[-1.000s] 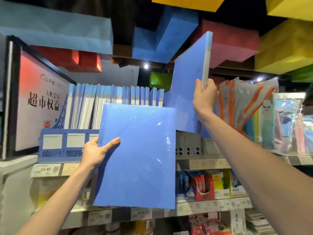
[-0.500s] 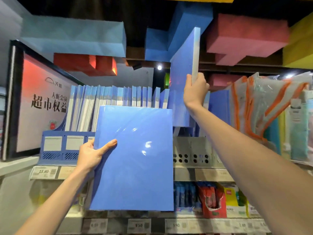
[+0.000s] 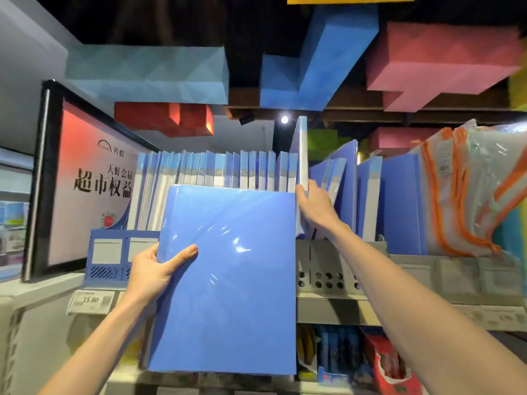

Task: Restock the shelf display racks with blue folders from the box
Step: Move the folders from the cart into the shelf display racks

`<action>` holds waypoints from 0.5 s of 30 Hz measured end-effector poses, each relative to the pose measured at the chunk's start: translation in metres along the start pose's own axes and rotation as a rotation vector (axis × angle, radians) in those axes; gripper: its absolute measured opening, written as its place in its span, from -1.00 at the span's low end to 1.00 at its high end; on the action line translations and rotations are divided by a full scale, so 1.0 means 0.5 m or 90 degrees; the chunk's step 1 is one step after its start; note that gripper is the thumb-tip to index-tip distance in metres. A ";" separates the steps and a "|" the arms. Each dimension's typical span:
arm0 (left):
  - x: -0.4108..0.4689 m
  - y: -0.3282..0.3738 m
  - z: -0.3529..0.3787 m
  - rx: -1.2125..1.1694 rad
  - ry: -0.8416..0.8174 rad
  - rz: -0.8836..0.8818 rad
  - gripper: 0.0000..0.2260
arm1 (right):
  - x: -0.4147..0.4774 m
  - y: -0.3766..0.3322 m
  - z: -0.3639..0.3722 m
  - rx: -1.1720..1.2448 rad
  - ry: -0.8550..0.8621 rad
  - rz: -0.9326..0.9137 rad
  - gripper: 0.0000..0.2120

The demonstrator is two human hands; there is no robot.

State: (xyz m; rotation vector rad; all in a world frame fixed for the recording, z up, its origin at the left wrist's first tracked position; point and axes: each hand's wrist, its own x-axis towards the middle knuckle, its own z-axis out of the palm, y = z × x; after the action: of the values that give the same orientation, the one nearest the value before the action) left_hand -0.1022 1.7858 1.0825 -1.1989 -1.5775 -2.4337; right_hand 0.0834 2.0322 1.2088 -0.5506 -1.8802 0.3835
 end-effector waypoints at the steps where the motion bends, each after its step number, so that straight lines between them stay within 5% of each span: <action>1: 0.003 -0.004 -0.003 0.001 0.000 0.004 -0.78 | 0.005 0.009 -0.011 -0.001 -0.027 0.020 -0.66; 5: 0.011 -0.019 -0.015 -0.008 0.008 -0.007 -0.77 | 0.033 0.021 -0.061 0.086 -0.158 0.113 -0.73; 12: 0.016 -0.024 -0.020 -0.024 0.015 -0.017 -0.73 | 0.020 0.024 0.005 0.086 0.029 0.108 -0.61; 15: 0.024 -0.022 -0.028 -0.015 0.009 -0.017 -0.71 | 0.017 0.043 0.012 0.137 -0.074 0.137 -0.58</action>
State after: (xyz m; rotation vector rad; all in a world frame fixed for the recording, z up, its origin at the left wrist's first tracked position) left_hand -0.1229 1.7849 1.0783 -1.1686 -1.5771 -2.4780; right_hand 0.0792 2.0549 1.2023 -0.5971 -1.8658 0.7640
